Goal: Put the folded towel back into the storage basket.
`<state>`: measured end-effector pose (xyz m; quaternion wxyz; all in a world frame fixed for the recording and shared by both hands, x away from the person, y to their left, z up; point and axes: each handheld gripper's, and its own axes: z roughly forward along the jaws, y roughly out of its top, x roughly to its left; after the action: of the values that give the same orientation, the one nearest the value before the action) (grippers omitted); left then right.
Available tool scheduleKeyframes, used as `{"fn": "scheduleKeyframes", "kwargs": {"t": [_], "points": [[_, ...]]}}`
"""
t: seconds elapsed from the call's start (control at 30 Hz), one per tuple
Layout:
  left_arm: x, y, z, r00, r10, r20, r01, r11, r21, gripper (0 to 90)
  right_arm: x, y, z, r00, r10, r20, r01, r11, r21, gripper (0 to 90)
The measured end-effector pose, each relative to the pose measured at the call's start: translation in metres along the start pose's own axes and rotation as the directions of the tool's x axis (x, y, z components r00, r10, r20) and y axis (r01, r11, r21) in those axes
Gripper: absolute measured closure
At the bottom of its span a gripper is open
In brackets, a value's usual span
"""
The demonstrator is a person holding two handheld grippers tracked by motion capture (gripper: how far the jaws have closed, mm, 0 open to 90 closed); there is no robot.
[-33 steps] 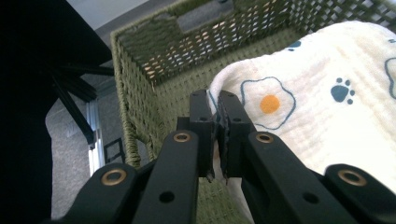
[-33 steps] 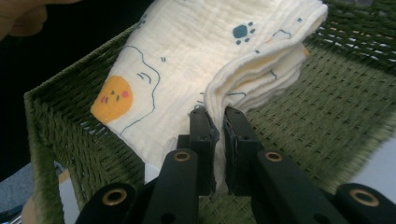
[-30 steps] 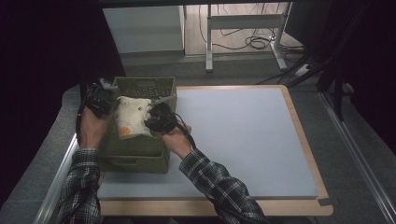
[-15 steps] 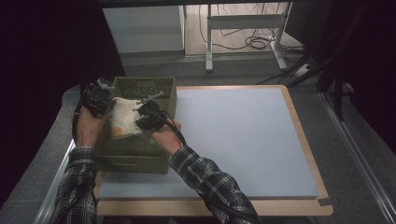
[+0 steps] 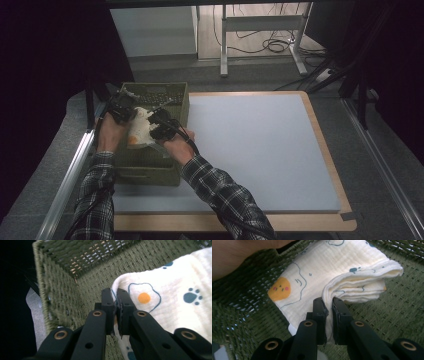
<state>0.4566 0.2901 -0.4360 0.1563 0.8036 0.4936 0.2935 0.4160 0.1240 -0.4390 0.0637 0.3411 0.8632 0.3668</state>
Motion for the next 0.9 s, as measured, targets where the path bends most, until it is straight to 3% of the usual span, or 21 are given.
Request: {"fn": "scheduleKeyframes", "kwargs": {"t": [0.13,0.17,0.2,0.23,0.3,0.57,0.73,0.9], "points": [[-0.002,0.001,0.014,0.9998,0.018,0.009,-0.018,0.9989,0.043,85.3,0.0,0.002,0.004,1.0,-0.005,-0.005,0.005,0.999,0.044,71.1],[-0.002,0.001,0.02,0.9994,0.013,0.034,-0.015,0.9975,0.069,84.1,0.001,0.002,0.003,1.0,-0.004,-0.004,0.004,0.9991,0.043,67.7],[-0.003,0.001,0.026,0.9982,0.01,0.06,-0.016,0.9953,0.095,78.8,0.001,0.002,0.003,1.0,-0.001,-0.001,0.001,0.9992,0.04,65.7],[-0.004,0.001,0.03,0.9985,0.02,0.052,-0.025,0.9935,0.111,70.2,0.001,0.002,0.002,1.0,-0.002,0.004,0.002,0.9994,0.035,64.3],[-0.005,0.003,0.032,0.9989,0.031,0.034,-0.035,0.9911,0.128,61.2,-0.001,0.003,-0.001,0.9998,-0.004,0.019,0.003,0.9997,0.025,62.3],[-0.008,0.005,0.025,0.9991,0.005,0.043,-0.009,0.9943,0.106,51.1,-0.014,0.002,-0.016,0.9998,-0.011,0.017,0.011,0.9995,-0.03,56.0],[-0.01,0.005,0.016,0.9992,-0.009,0.04,0.006,0.9967,0.081,43.0,-0.019,-0.002,-0.025,0.9982,-0.058,0.01,0.059,0.9963,-0.062,50.3],[-0.009,0.002,0.006,0.9962,-0.056,0.067,0.053,0.9978,0.04,36.4,-0.023,-0.008,-0.033,0.9942,-0.106,0.014,0.107,0.9897,-0.095,43.5]]}}
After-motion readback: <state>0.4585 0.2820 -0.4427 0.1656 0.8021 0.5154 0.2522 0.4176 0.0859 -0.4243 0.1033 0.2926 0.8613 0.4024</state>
